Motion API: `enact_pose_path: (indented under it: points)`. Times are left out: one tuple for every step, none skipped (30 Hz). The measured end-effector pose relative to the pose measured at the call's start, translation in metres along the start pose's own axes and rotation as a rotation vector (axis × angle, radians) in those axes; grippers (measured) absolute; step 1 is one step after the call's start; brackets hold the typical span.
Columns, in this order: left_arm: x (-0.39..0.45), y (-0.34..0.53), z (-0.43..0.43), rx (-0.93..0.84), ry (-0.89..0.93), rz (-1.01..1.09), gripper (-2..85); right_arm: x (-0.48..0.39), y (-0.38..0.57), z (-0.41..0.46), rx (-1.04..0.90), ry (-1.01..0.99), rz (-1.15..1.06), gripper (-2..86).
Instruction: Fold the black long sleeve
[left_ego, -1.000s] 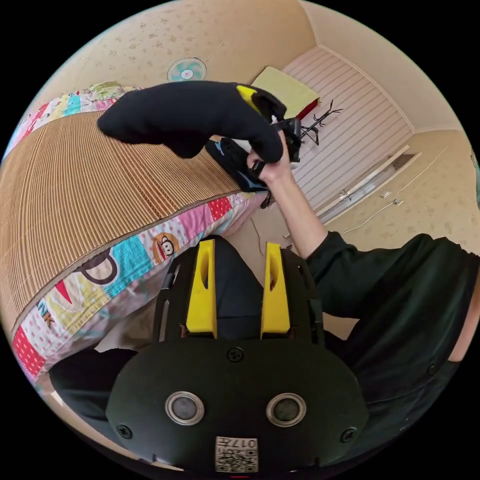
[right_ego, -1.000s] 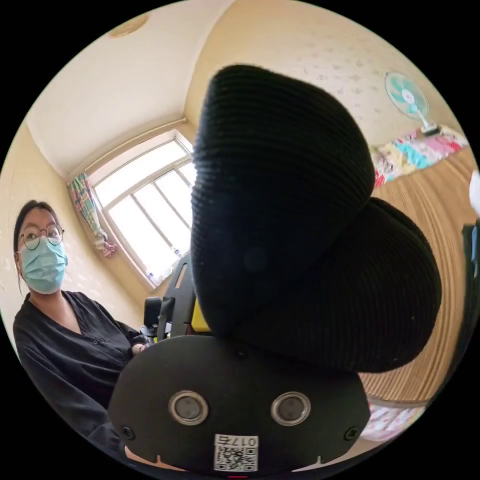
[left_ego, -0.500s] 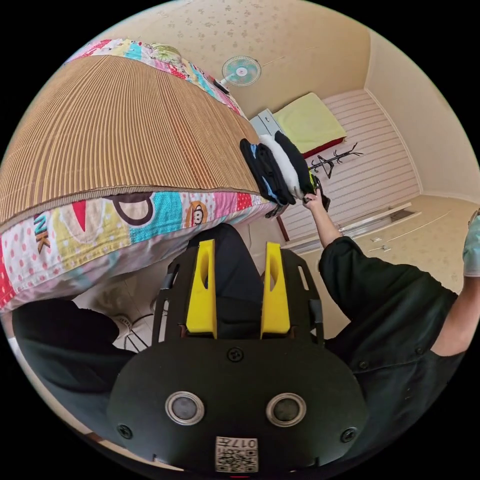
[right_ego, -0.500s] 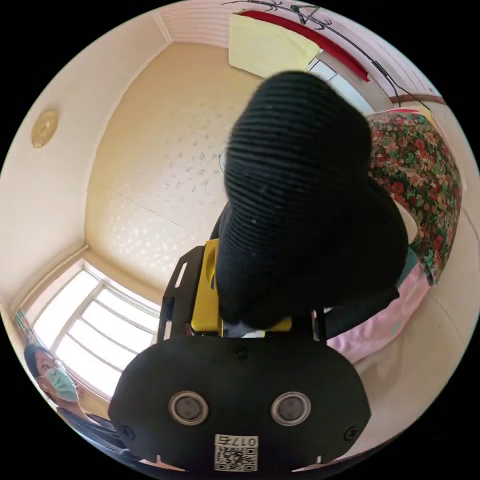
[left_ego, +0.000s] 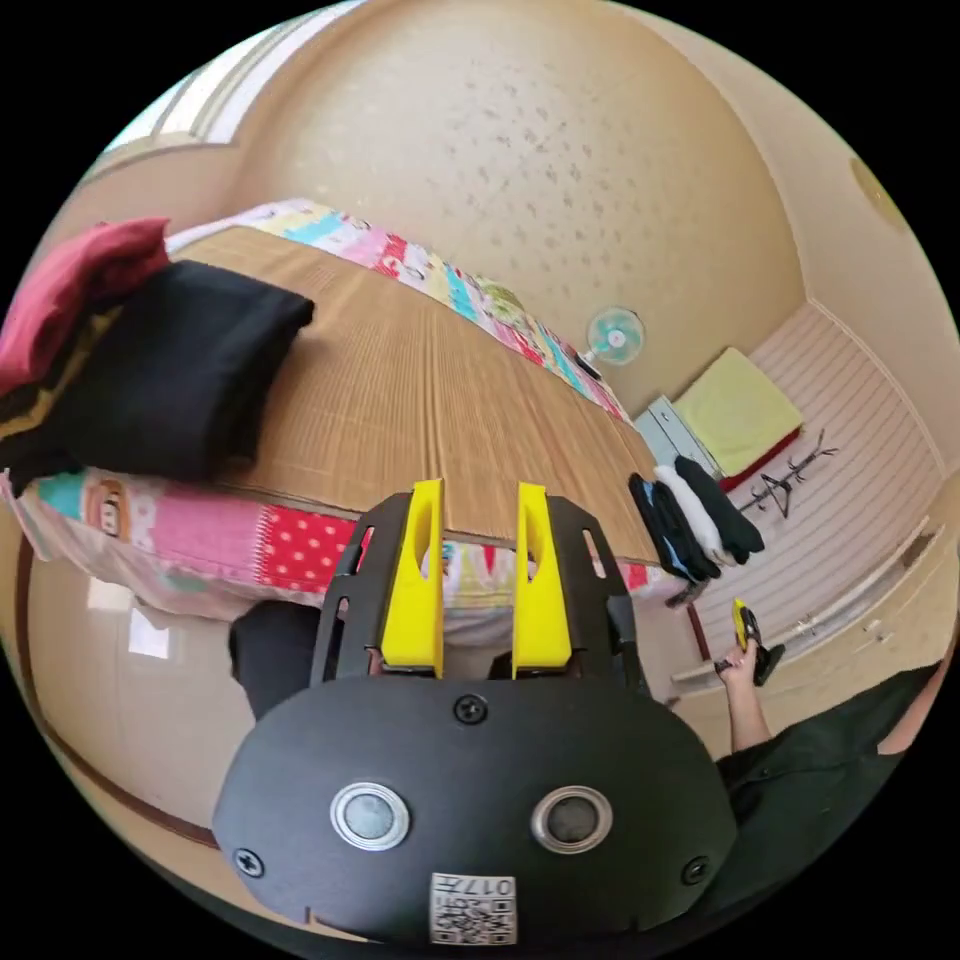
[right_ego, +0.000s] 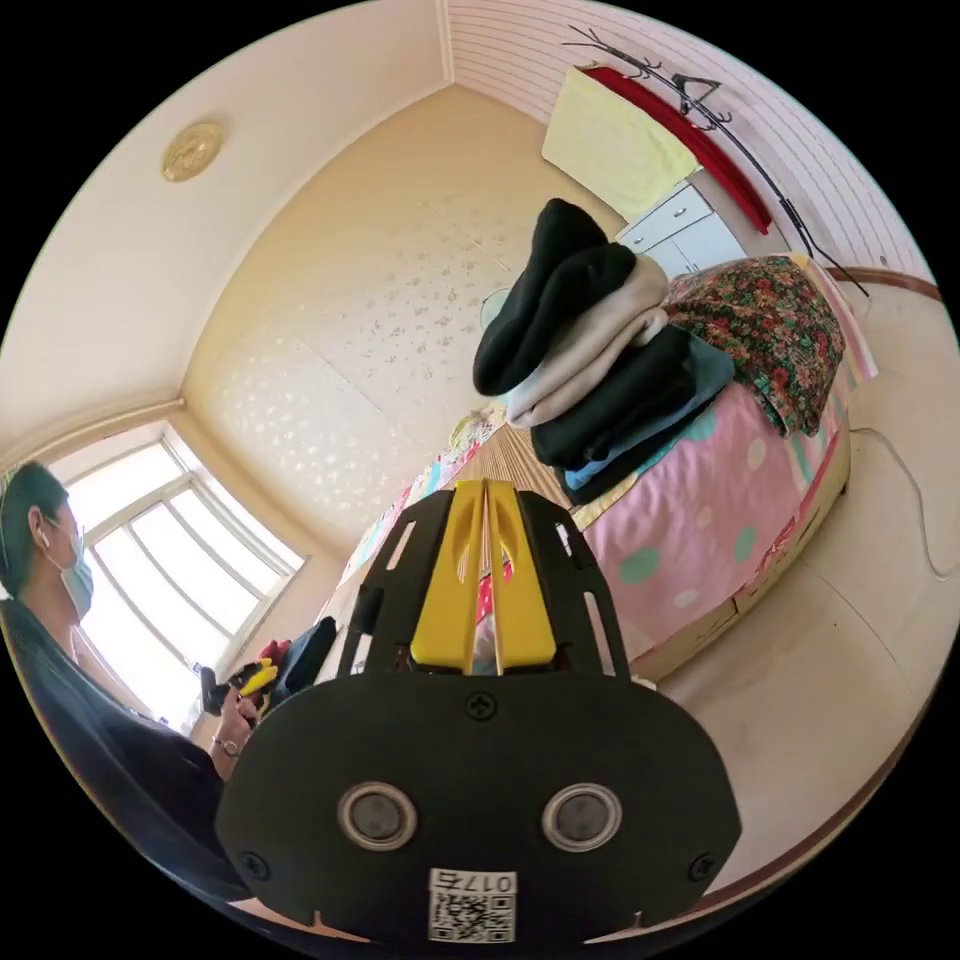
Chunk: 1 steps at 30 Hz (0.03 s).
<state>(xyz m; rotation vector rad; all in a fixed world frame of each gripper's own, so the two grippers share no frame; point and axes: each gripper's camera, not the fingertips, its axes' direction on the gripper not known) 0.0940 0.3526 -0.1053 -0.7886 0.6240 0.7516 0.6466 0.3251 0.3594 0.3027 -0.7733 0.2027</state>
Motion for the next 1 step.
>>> enact_pose_path:
  points:
    - [-0.0107,-0.0121,-0.0333,0.078,-0.155,-0.001,11.2,-0.0121,0.0127,0.0064,-0.027,-0.002,-0.051,1.1]
